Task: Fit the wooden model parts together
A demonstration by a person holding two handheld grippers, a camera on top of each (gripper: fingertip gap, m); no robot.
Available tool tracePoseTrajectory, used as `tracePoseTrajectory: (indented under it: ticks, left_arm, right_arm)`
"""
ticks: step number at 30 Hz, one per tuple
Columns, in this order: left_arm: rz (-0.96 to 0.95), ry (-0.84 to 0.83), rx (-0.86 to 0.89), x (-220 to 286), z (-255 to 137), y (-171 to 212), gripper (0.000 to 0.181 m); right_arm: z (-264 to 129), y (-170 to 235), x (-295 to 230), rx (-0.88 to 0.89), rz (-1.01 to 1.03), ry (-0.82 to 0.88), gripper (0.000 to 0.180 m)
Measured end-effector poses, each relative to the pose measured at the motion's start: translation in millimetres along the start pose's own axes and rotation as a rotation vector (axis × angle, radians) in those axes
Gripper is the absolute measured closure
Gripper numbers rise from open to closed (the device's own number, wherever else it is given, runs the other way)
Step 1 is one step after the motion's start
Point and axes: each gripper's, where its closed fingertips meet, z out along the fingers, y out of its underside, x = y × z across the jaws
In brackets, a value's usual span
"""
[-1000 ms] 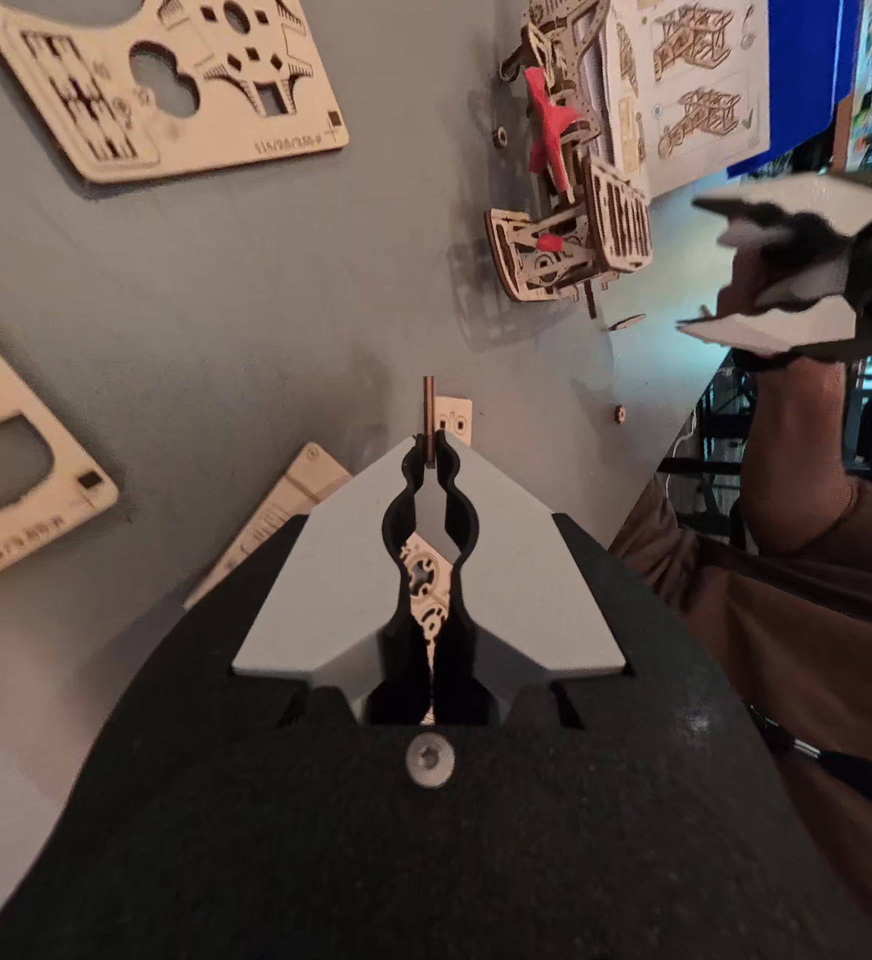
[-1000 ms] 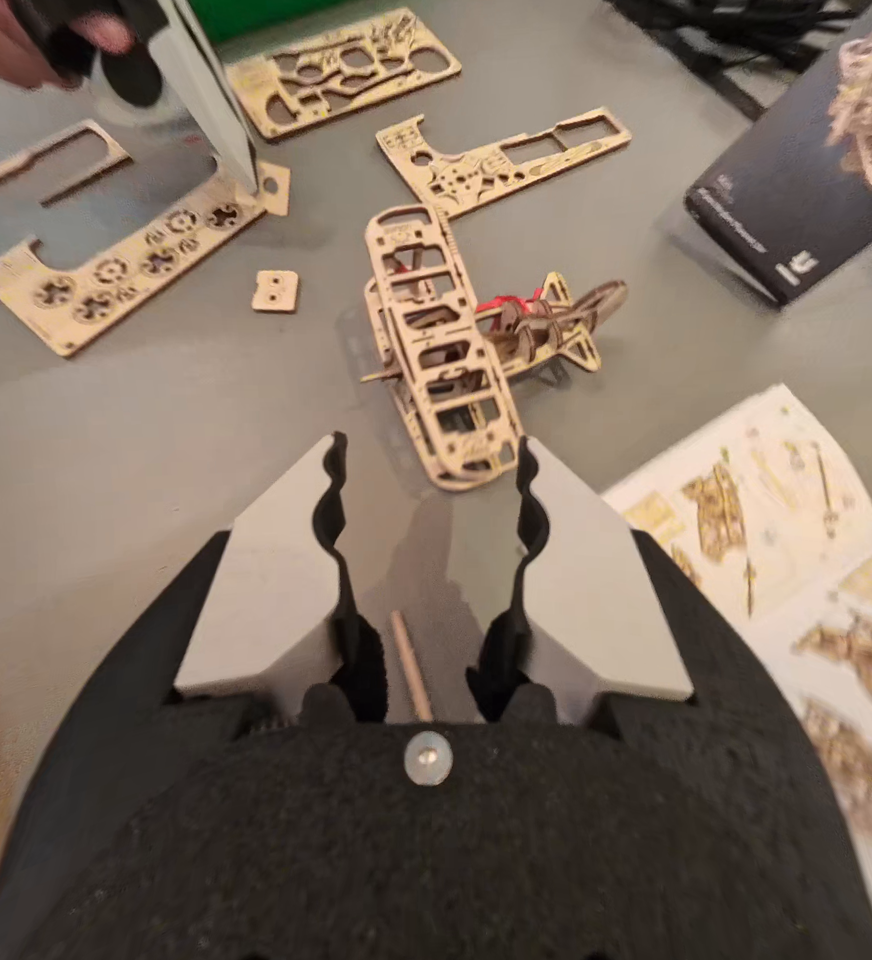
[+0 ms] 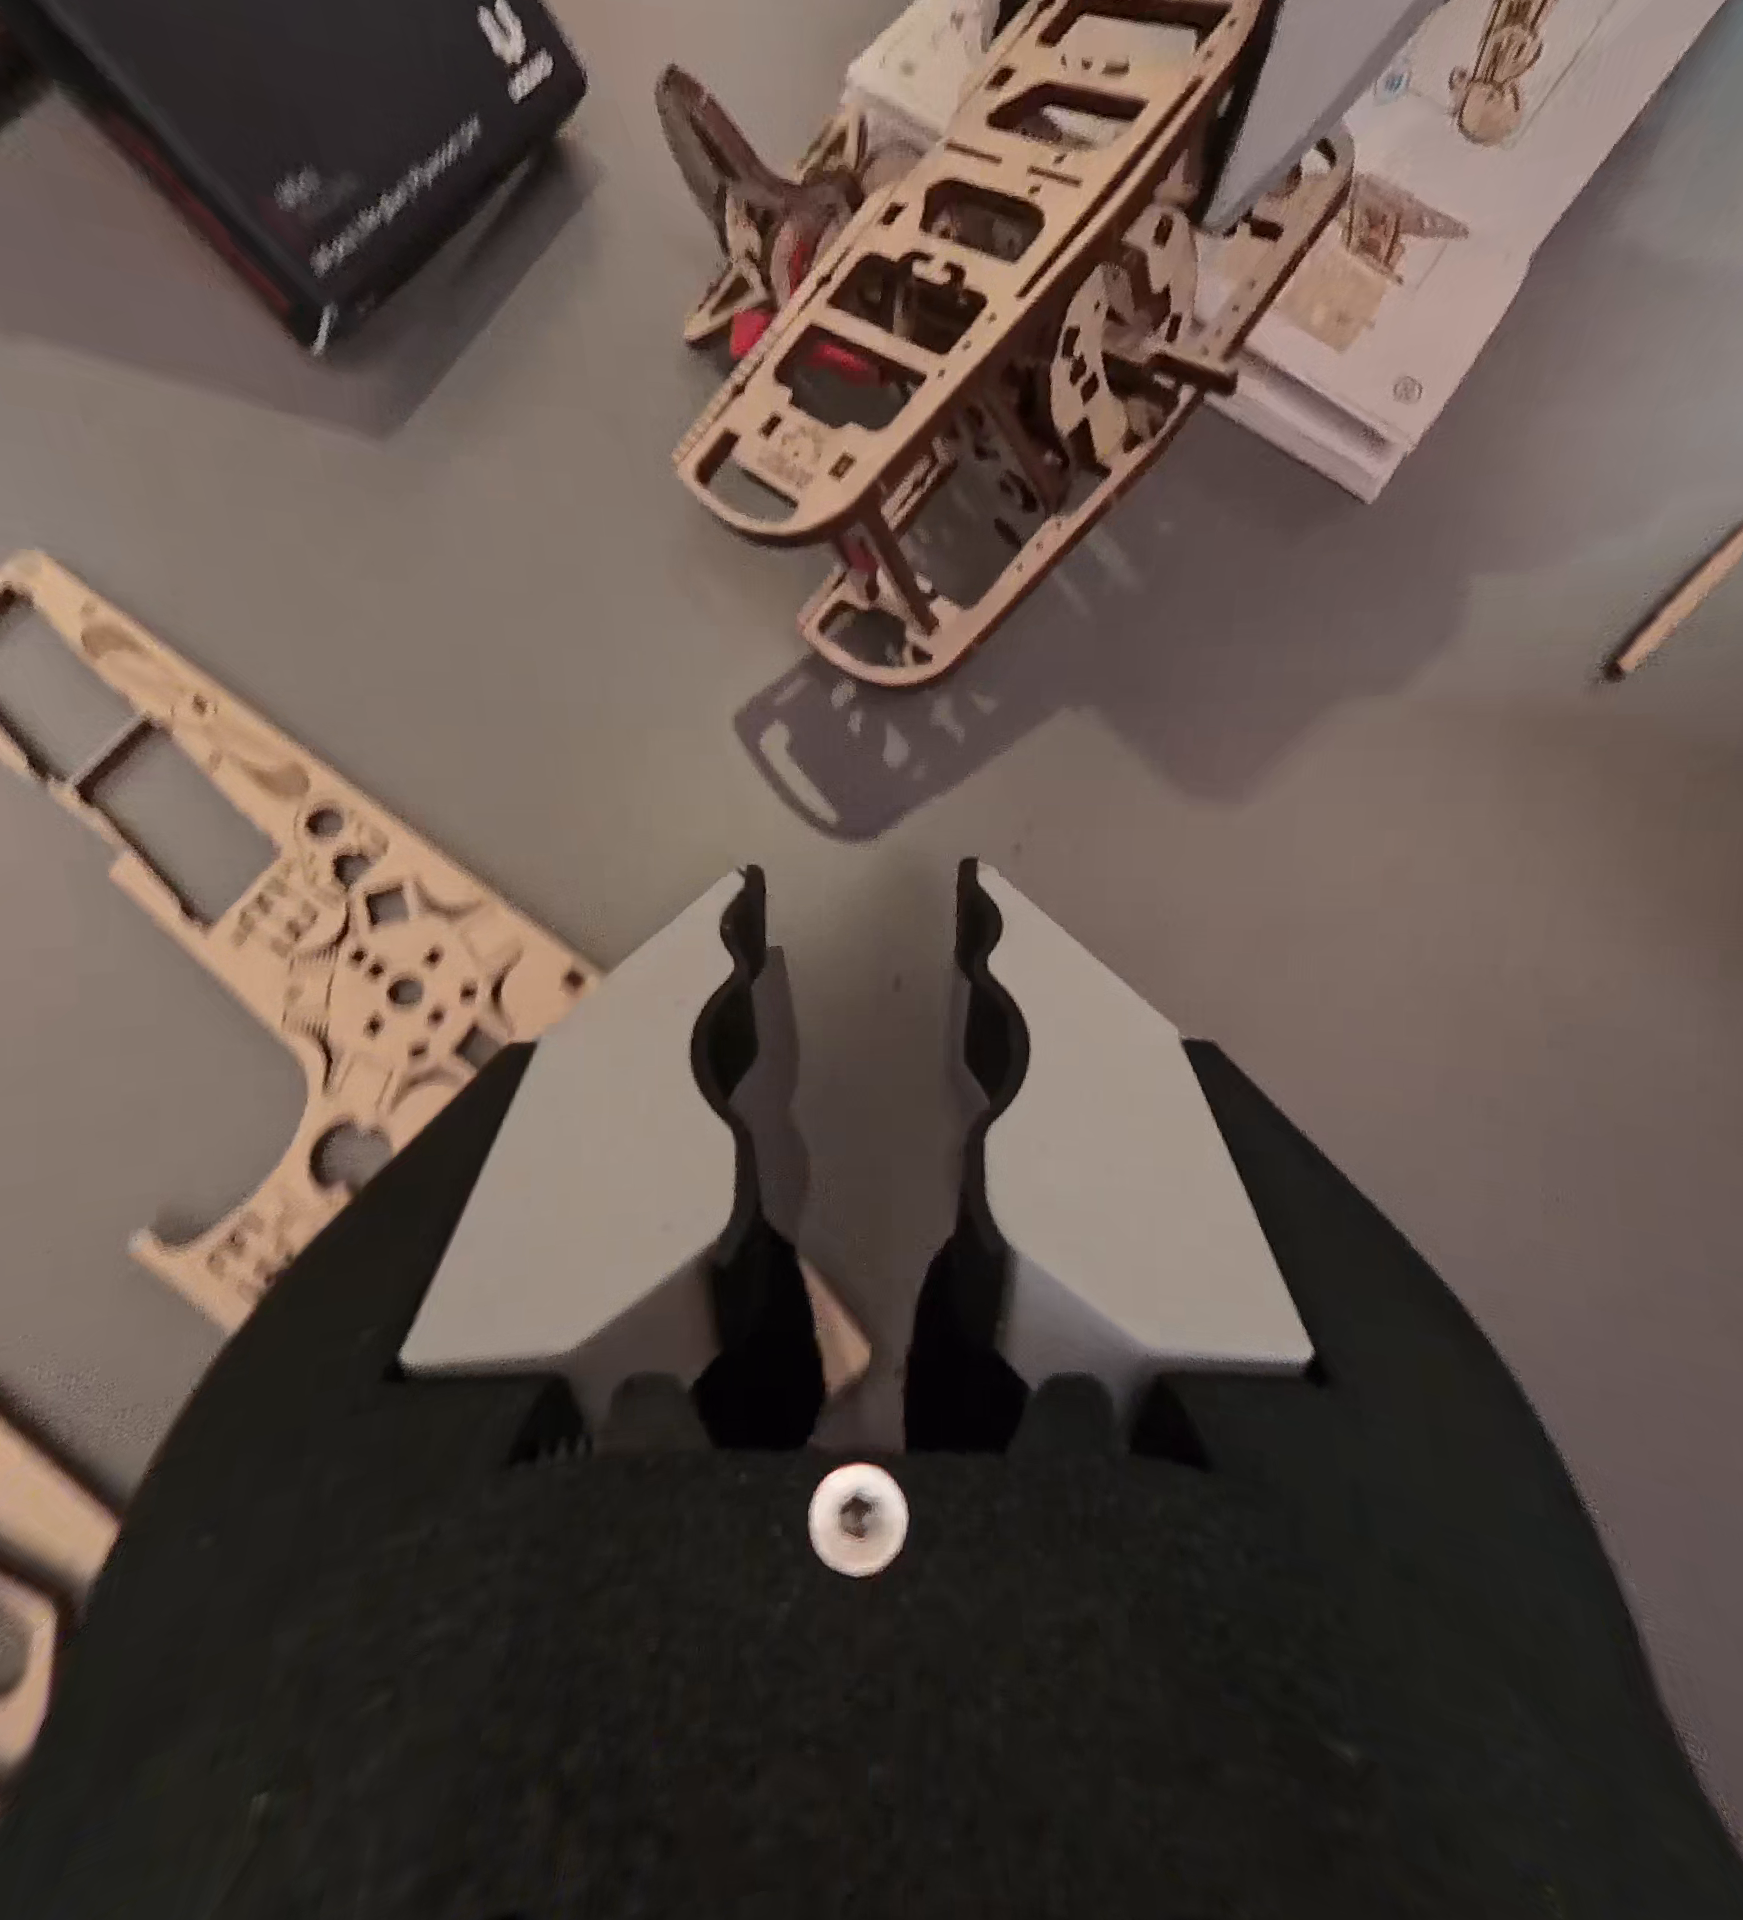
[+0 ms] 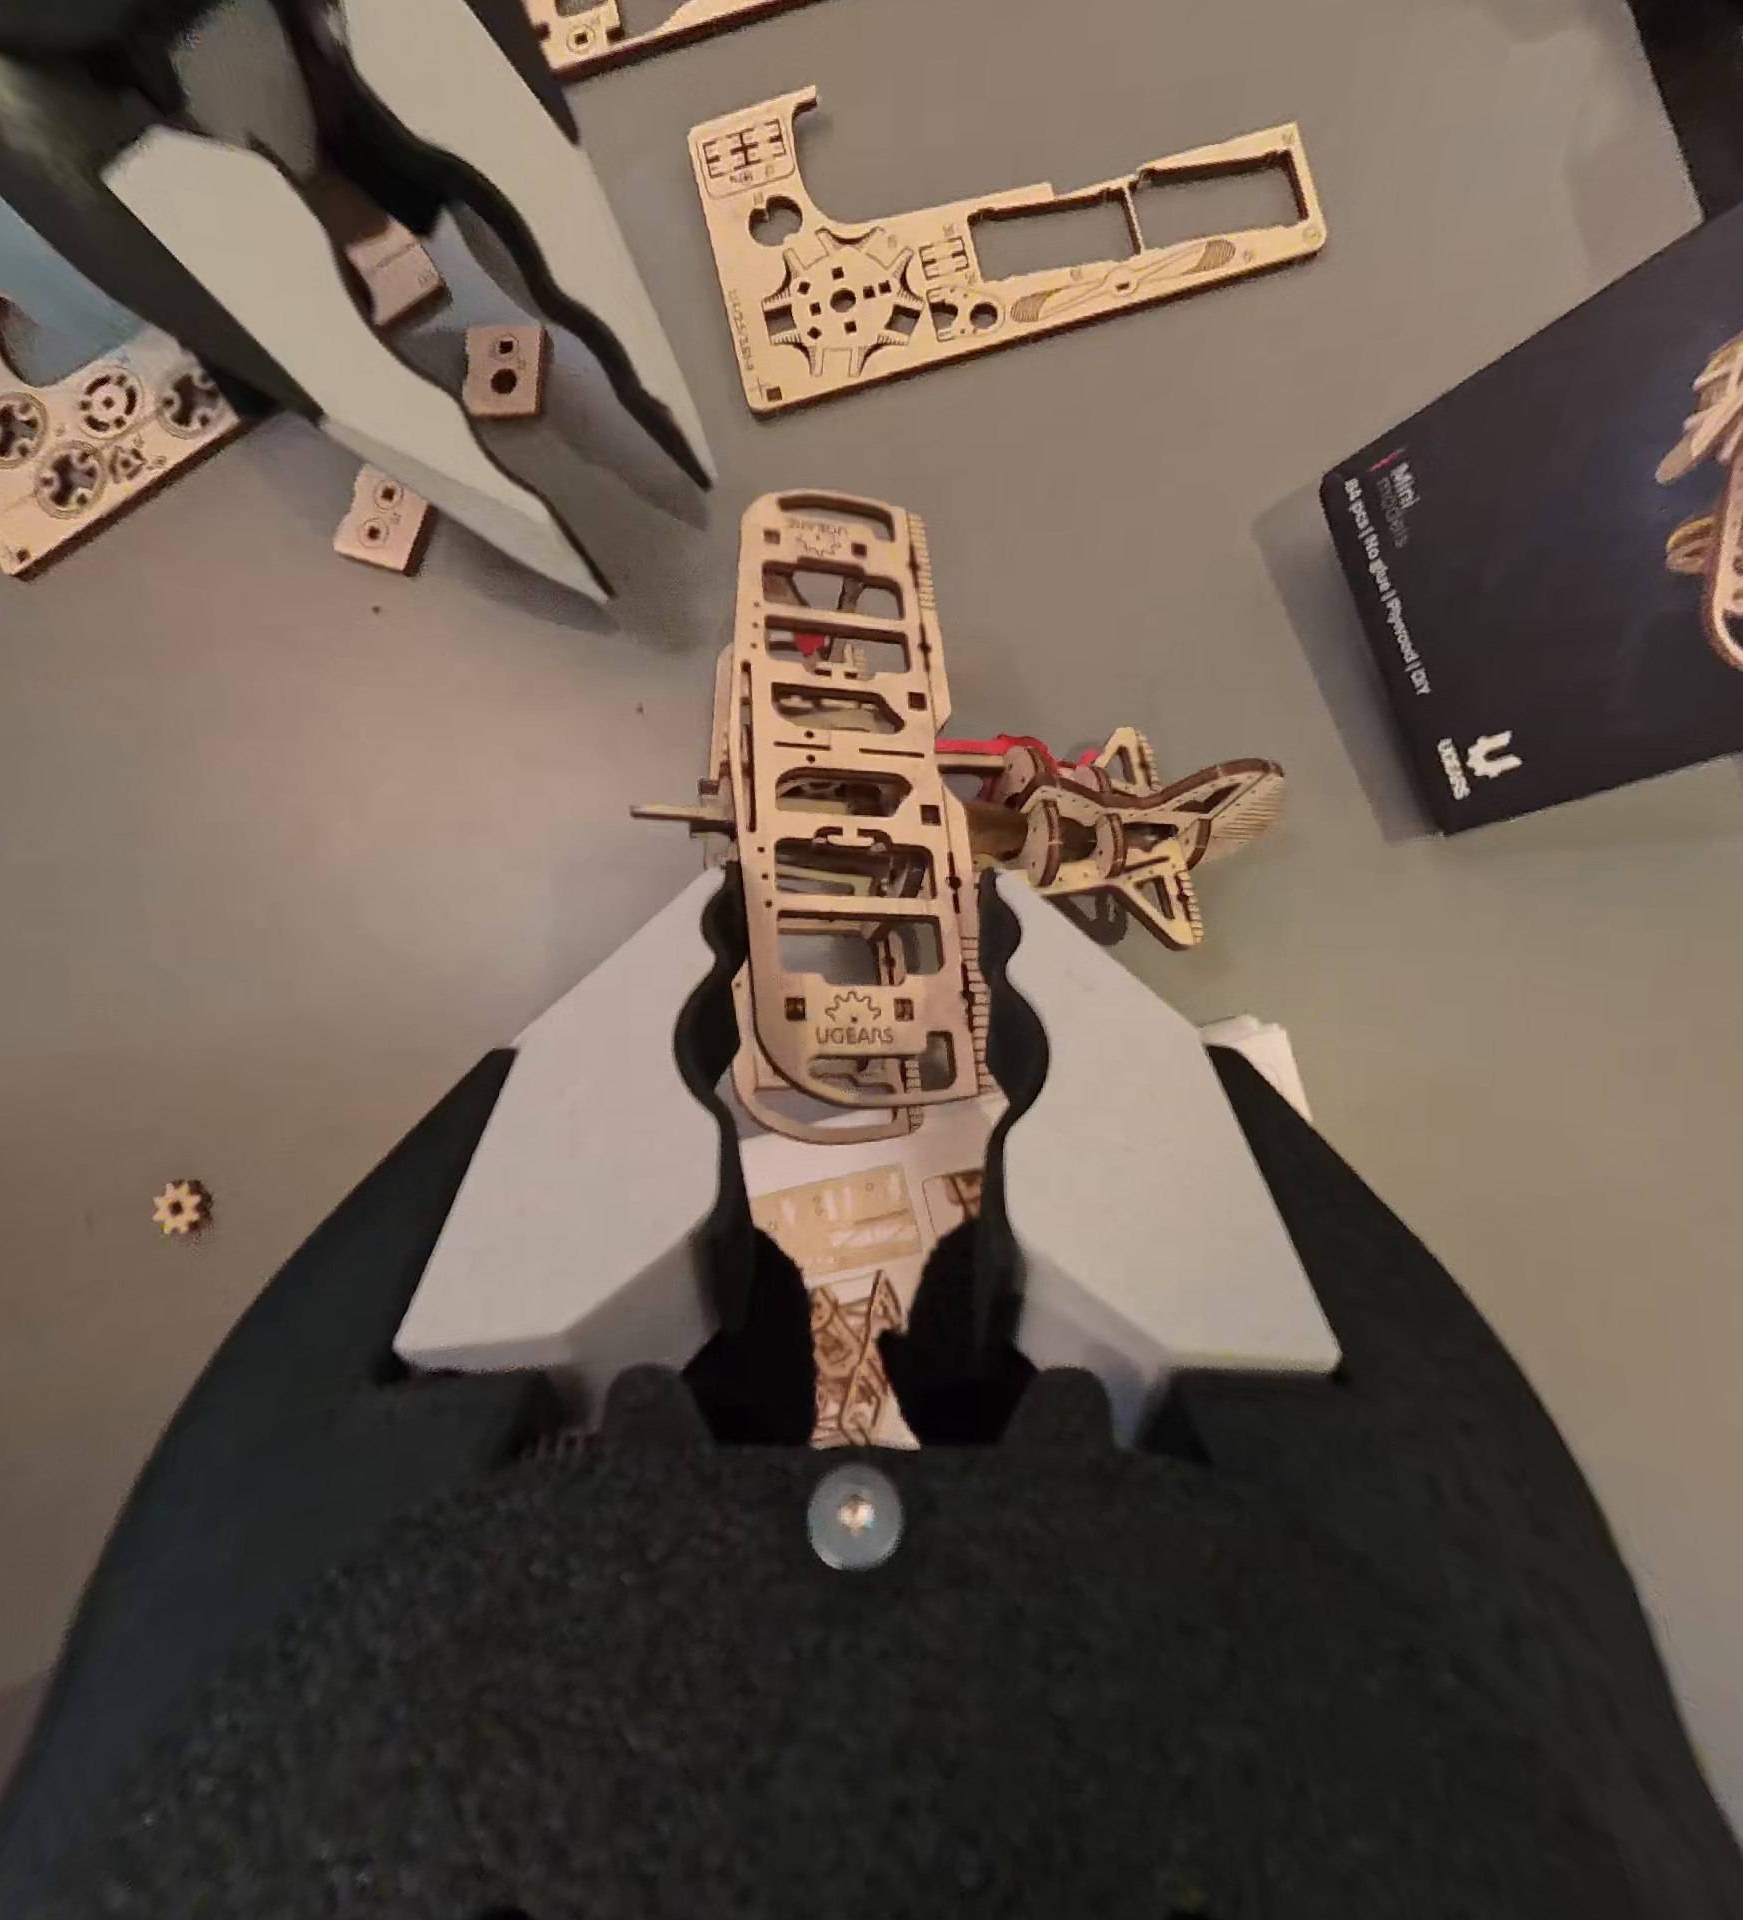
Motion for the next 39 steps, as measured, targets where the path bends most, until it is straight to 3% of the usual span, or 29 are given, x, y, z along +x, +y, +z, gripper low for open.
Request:
tracePoseTrajectory:
  ticks: [1, 8, 14, 16, 19, 23, 29, 33, 37, 39]
  left_arm:
    - [0.021, -0.005, 0.013, 1, 8, -5, 0.146]
    - [0.061, -0.073, 0.01, 6, 46, -25, 0.151]
    - [0.052, -0.112, 0.032, 13, 58, -27, 0.161]
    - [0.045, -0.106, 0.033, 16, 60, -28, 0.175]
    - [0.068, -0.14, 0.023, 17, 59, -27, 0.175]
    - [0.063, -0.14, -0.002, 37, 32, -12, 0.176]
    - [-0.07, -0.056, 0.165, 95, -39, -9, 0.176]
    - [-0.059, -0.057, 0.157, 130, -43, 11, 0.175]
    - [-0.137, 0.02, 0.131, 154, -32, 22, 0.175]
    - [-0.216, 0.057, 0.173, 163, -39, 13, 0.175]
  right_arm:
    - [-3, 2, 2, 0.015, 0.016, -0.002, 0.137]
    - [-11, 8, 8, 0.15, 0.123, -0.017, 0.137]
    - [-8, 11, 8, 0.173, 0.127, 0.002, 0.136]
    - [-7, 10, 8, 0.178, 0.117, 0.013, 0.136]
    - [-4, 11, 7, 0.17, 0.092, 0.039, 0.136]
    - [4, 9, -5, 0.184, 0.062, 0.038, 0.136]
    - [28, 5, -39, 0.157, -0.053, 0.049, 0.136]
    - [39, 13, -60, 0.126, -0.076, 0.034, 0.136]
    - [10, 12, -76, 0.196, 0.006, 0.001, 0.123]
    - [-21, 22, -87, 0.266, 0.071, 0.019, 0.127]
